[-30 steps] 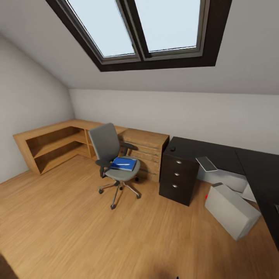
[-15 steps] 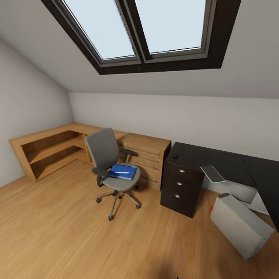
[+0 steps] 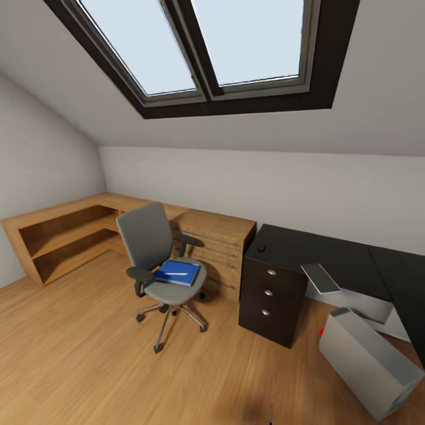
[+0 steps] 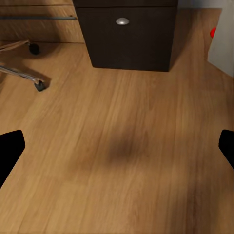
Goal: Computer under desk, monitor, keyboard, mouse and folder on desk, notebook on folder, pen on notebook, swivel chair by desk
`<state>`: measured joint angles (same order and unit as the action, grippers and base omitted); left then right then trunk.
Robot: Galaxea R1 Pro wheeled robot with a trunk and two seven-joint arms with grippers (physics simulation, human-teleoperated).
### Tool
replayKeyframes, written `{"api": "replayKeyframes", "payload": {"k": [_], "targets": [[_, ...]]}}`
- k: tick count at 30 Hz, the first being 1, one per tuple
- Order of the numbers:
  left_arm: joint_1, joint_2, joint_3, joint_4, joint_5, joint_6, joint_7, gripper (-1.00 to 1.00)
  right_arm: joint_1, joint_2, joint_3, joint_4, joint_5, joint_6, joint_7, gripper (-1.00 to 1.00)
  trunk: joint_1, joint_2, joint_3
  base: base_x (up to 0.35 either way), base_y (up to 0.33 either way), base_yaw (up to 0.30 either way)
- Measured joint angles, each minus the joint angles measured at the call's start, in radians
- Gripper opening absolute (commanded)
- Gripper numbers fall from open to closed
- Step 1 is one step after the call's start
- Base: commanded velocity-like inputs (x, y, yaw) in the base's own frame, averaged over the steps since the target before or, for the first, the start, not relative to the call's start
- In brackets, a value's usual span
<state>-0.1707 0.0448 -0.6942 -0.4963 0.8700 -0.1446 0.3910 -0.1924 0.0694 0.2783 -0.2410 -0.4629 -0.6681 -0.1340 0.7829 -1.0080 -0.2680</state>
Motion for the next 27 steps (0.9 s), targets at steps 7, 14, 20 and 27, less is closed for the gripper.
{"api": "replayKeyframes", "payload": {"k": [7,14,20,27], "targets": [[0.000,0.000,0.001,0.000,-0.002,0.000,0.000,1.00,0.000,0.000,0.000,0.000,0.000,0.000,0.000,1.00,0.000,0.000,0.011,0.060,-0.038,0.000],[0.000,0.000,0.000,-0.006,-0.003,-0.029,-0.001,1.00,0.000,0.000,0.000,-0.001,0.000,0.000,0.000,1.00,-0.011,0.021,0.029,0.006,-0.004,0.000],[0.000,0.000,0.000,-0.004,-0.003,-0.035,-0.001,1.00,0.000,0.000,0.000,0.000,0.000,0.000,0.000,1.00,-0.034,0.063,0.049,0.069,0.000,0.000],[0.000,0.001,0.001,-0.004,-0.002,-0.034,-0.001,1.00,0.000,0.000,0.000,0.000,0.000,0.000,0.000,1.00,-0.061,0.112,0.071,0.276,0.000,0.000]]}}
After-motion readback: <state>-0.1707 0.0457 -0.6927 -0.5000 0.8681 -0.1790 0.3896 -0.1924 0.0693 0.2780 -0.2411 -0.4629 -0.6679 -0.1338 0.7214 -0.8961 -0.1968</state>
